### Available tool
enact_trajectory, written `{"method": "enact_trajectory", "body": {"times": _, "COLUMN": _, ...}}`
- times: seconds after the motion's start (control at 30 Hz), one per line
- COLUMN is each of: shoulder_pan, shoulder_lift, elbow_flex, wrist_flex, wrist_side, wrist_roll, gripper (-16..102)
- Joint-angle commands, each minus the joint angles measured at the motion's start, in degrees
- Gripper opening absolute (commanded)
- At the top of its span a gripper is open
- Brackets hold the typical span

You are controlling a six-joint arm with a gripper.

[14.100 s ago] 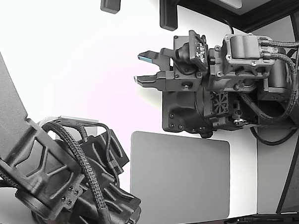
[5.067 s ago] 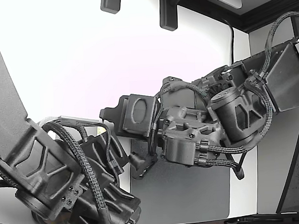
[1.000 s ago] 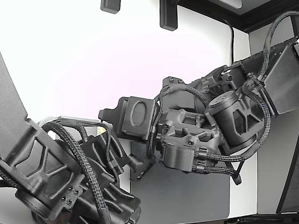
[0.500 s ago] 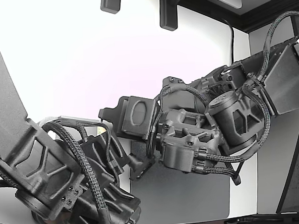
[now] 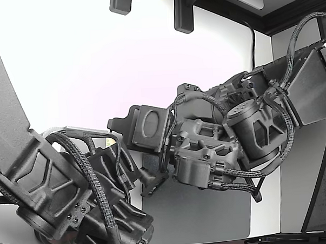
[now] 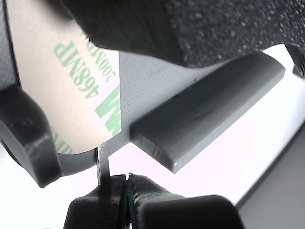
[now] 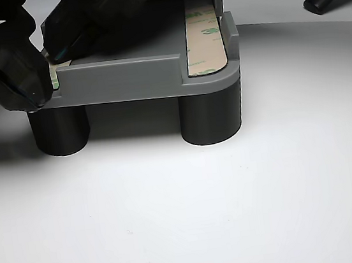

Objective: Peel off protective film from adhesive tape.

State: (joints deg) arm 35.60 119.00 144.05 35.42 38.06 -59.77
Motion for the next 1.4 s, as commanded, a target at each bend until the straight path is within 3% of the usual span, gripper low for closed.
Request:
{"method": "enact_trajectory", "body": {"times": 0.0, "shoulder_pan": -0.4, "shoulder_lift": 0.8, "elbow_flex": -1.8, "wrist_flex": -0.3, "wrist_side": 0.3, "wrist_roll": 0.1, "gripper": -12}}
{"method": "enact_trajectory", "body": {"times": 1.37, "shoulder_pan": 0.3, "shoulder_lift": 1.1, "elbow_flex": -1.8, "wrist_flex": -0.5, "wrist_side": 0.3, "wrist_roll": 1.0, "gripper": -12}}
